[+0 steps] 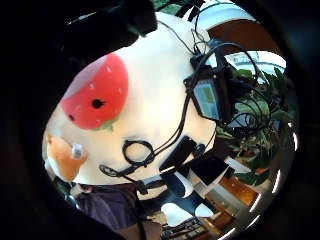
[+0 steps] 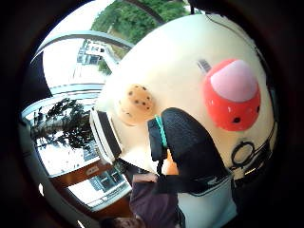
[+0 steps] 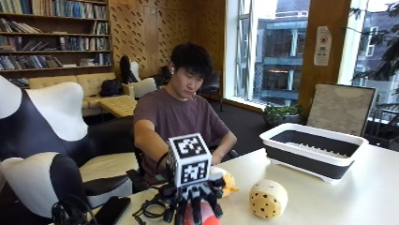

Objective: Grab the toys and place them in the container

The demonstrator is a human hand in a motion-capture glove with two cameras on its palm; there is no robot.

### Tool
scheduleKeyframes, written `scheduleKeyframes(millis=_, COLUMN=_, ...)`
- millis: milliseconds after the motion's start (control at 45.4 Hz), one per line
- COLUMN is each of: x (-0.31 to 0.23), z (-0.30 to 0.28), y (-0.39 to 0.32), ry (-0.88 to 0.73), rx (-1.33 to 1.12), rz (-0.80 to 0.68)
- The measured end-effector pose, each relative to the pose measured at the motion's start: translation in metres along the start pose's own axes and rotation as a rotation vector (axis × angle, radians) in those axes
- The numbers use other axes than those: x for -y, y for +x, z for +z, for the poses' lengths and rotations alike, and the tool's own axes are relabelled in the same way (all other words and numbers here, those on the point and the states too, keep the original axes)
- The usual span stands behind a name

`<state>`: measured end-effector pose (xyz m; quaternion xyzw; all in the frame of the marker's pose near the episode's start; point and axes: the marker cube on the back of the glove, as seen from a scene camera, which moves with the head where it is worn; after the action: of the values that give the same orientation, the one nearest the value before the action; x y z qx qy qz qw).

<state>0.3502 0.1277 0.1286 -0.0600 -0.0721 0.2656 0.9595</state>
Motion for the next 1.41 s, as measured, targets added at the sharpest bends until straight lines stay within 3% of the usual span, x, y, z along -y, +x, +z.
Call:
scheduleKeyframes(millis=132, x=0.022, z=0.062, y=0.016, ry=-0.119, rx=-0.091, rz=0.093)
scheduleKeyframes(millis=220, x=0.033, z=0.075, y=0.019, ry=-0.033, rx=0.021, rz=0.088)
scheduleKeyframes(millis=308, x=0.035, z=0.066, y=0.017, ry=0.051, rx=0.083, rz=0.081)
scheduleKeyframes(millis=528, x=0.009, z=-0.002, y=-0.034, ry=0.074, rx=0.085, rz=-0.048)
scheduleKeyframes(millis=748, x=-0.033, z=-0.103, y=-0.125, ry=0.156, rx=0.038, rz=-0.198)
scheduleKeyframes(millis=968, x=-0.092, z=-0.184, y=-0.266, ry=0.284, rx=-0.035, rz=-0.406)
scheduleKeyframes(millis=1255, x=-0.15, z=-0.174, y=-0.454, ry=0.282, rx=-0.151, rz=-0.689)
scheduleKeyframes(millis=1409, x=-0.159, z=-0.139, y=-0.537, ry=0.266, rx=-0.235, rz=-0.638)
